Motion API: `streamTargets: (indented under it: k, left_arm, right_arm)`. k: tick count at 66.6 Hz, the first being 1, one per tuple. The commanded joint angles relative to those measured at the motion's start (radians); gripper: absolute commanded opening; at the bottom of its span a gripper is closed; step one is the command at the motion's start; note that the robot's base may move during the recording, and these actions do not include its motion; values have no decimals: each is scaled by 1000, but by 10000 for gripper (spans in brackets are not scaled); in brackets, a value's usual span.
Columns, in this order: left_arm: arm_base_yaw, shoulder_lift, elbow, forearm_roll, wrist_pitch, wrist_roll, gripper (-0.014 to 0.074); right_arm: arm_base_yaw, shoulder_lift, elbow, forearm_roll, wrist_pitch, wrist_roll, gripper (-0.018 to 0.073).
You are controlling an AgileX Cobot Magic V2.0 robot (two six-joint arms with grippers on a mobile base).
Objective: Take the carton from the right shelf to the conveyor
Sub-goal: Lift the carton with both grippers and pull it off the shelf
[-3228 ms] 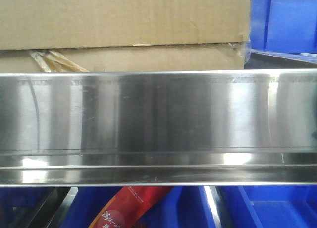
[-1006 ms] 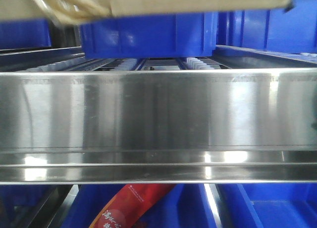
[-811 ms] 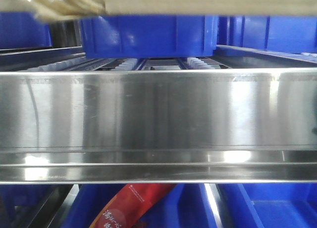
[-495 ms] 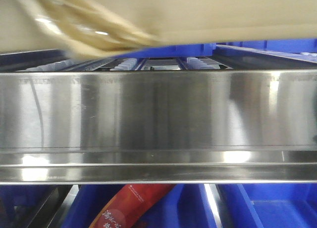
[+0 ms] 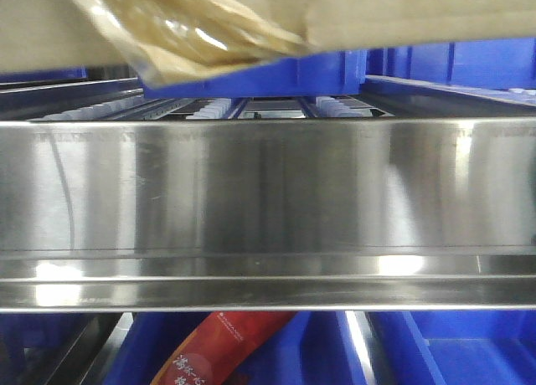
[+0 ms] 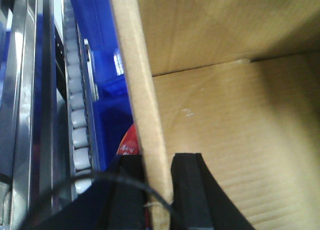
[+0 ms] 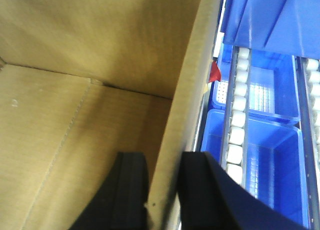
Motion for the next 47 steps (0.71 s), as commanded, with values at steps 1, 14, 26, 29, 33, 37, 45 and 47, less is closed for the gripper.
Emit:
streamTargets:
  k: [1,14,26,29,33,37,45,47]
  left_arm:
    - [-13,-15,-24,-31,-52,6,-17]
    - [-13,-15,-24,4,-52,6,-17]
    - [-13,-15,-24,10,-52,6,-17]
    - [-13,-15,-24,10,-52,6,-17]
    - [-13,-15,-24,10,-52,6,-17]
    - [-13,-15,-24,10,-52,6,-17]
    - [-13,-15,-24,10,-52,6,-17]
    - [-13,-15,-24,10,-52,6,-17]
  right_arm:
    - [6,1,-2,41,-58,-9,-69]
    - [6,1,-2,41,-58,-9,-69]
    - [6,1,-2,41,-58,-9,-69]
    - [6,1,-2,41,-58,-9,-69]
    - [6,1,-2,41,-58,-9,-69]
    - [6,1,-2,41,-58,-9,-69]
    - [6,1,-2,41,-75,-9,-69]
    - [6,1,-2,41,-87,-9,-69]
